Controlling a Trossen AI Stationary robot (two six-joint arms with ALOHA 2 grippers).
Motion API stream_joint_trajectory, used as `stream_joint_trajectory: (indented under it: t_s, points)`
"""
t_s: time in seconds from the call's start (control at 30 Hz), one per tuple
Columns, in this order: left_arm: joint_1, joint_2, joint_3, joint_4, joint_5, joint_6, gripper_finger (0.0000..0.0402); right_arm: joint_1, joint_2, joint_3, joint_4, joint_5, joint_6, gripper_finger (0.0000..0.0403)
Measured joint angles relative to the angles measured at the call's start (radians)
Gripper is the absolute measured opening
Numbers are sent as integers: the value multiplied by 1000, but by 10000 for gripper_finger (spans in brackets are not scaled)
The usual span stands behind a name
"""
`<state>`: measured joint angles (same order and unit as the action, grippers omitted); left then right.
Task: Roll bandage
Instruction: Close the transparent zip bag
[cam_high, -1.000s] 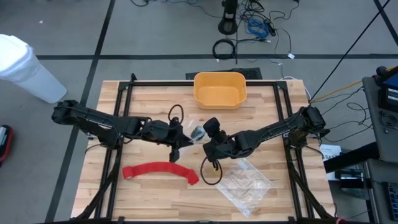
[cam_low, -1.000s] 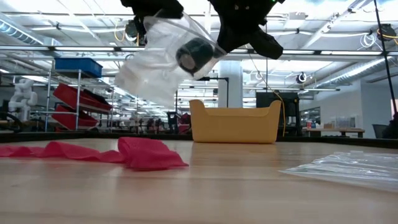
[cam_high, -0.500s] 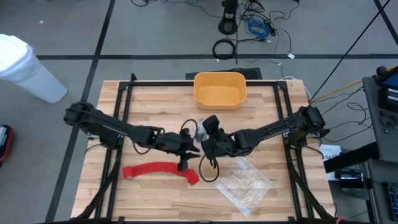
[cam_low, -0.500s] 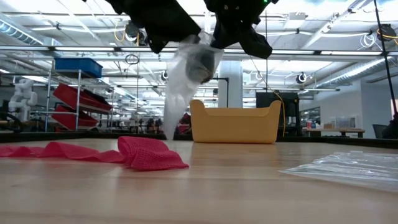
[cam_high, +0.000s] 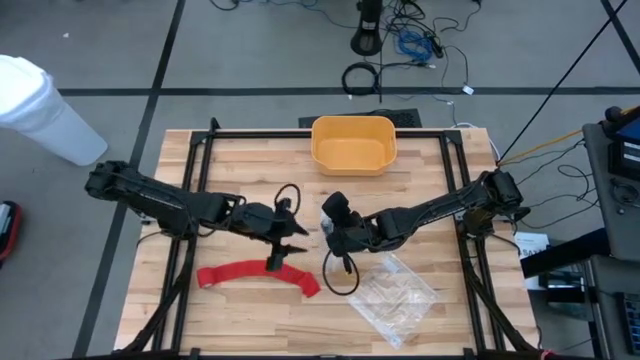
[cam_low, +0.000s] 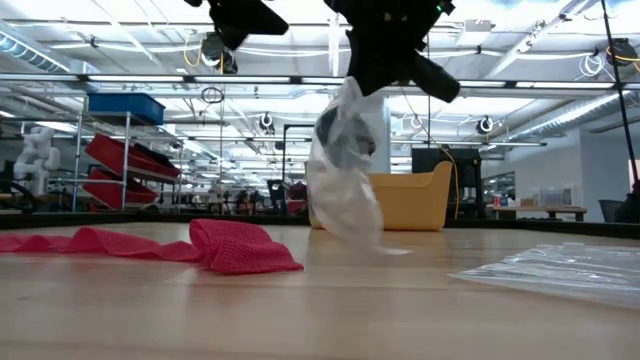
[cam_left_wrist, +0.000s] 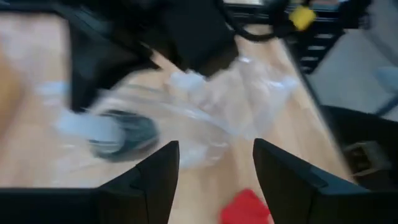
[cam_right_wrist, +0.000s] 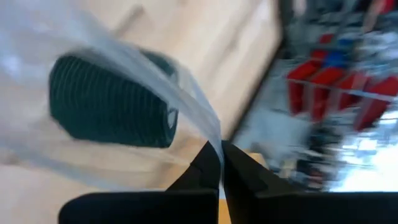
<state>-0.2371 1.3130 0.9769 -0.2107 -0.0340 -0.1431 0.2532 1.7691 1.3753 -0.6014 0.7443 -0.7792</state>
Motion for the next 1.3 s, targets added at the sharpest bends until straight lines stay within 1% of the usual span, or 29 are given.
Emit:
stream_joint_trajectory:
  t_s: [0.1,0.17,0.23,0.33,0.47,0.5,0.57,0.7,0.77,0.87,0.97,1.17,1.3]
  points:
    - [1,-43,-2,-37,-130,88,212,11,0,-18,125,73,-158,0]
    - [2,-58,-8,-37,-209,198,212,21,0,-34,207,66,-275,0]
    - [2,-63,-23,-41,-267,310,212,37,0,-38,275,59,-346,0]
    - [2,-61,-53,-45,-287,395,212,66,-2,-39,290,36,-375,0]
    - [20,-53,-83,19,-286,412,212,108,0,-40,286,12,-423,0]
    - [25,-50,-92,38,-280,412,212,117,3,-40,287,14,-458,0]
    - [35,-49,-106,81,-228,412,212,132,15,-39,289,38,-548,0]
    - [59,-31,-114,216,-14,412,212,142,51,-40,306,93,-700,0]
    - [67,-12,-115,250,45,412,212,141,71,-39,322,95,-746,0]
    - [77,10,-116,248,57,412,212,141,92,-40,367,96,-779,0]
    - [95,34,-116,224,37,412,212,141,95,-40,417,96,-801,0]
    - [119,65,-116,196,35,411,212,148,97,-40,452,103,-840,0]
    - [122,71,-116,191,33,412,207,148,97,-40,460,111,-834,0]
